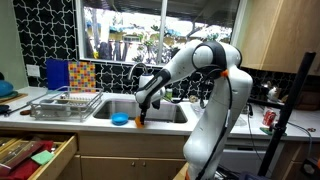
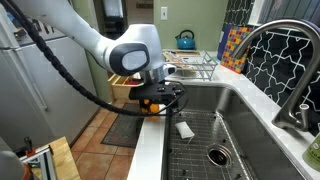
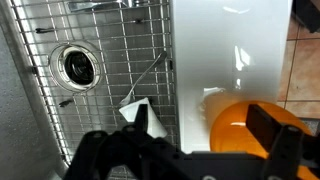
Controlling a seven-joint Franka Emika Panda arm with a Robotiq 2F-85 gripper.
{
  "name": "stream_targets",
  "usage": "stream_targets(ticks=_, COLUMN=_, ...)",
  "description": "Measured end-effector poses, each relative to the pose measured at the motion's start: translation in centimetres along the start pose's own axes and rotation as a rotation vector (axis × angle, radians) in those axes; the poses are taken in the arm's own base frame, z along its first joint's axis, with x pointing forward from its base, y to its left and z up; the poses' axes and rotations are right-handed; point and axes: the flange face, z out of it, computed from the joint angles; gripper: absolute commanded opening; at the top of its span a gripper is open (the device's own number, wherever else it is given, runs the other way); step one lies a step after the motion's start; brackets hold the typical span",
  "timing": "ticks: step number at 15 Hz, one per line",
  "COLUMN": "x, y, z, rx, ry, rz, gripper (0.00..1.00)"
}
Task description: Turn the orange bowl upside down on the kitchen counter
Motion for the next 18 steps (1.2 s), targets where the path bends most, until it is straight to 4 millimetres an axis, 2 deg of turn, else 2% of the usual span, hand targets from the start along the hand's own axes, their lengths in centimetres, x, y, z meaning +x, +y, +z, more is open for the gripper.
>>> stream_targets(ticks=9, x=0.33, y=0.18, z=-0.24, rx=-0.01, ry=0.015, rz=0.032, gripper=1.0)
stream_targets(ticks=16, x=0.53, y=0.47, z=-0.41, rx=-0.01, ry=0.032, rz=0.051, gripper=0.83)
stream_targets(ticks=18, x=0.54, y=0.44, z=-0.23, rx=-0.007, ry=0.029, rz=0.051, gripper=0.64)
